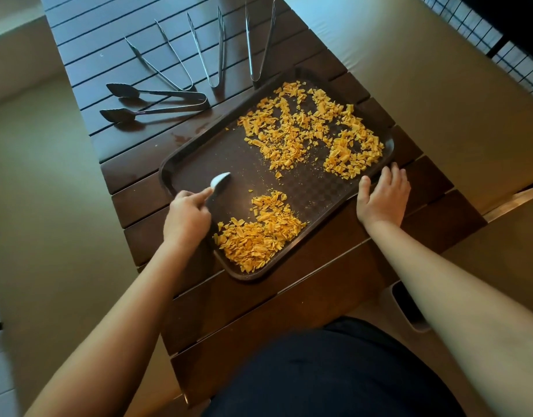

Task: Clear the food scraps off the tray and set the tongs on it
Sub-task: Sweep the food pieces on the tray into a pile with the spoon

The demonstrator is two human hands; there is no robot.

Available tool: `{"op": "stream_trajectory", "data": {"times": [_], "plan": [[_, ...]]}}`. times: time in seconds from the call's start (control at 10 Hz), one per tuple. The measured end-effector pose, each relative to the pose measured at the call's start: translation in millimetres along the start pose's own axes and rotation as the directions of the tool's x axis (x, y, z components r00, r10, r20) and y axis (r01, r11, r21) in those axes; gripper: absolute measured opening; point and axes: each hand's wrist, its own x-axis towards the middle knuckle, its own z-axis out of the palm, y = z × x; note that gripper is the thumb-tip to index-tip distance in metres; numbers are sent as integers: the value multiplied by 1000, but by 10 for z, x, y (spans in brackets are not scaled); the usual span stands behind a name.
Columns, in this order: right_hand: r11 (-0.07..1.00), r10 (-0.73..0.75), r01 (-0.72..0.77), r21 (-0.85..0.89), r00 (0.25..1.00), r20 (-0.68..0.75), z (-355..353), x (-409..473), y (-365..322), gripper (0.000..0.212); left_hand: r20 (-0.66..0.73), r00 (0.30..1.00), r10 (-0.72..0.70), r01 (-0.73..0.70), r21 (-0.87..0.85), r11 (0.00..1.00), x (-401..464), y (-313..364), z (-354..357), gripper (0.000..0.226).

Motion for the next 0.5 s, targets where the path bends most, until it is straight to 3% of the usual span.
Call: {"op": "stream_trajectory", "data": {"times": [0.2, 0.4, 0.5], "plan": [[1000, -2, 2, -3, 1000, 1, 2, -6, -5, 73, 274, 943, 189, -190, -21, 981, -199, 197, 210, 32], [1000, -1, 1, -3, 1000, 1, -2, -9, -5, 72, 70, 987, 147, -139, -99, 985, 96, 358, 239, 33], [1000, -1, 1, -5, 1000, 1, -3, -11, -3, 72, 88, 986, 143, -136, -71, 988, 220, 445, 293, 34]]}}
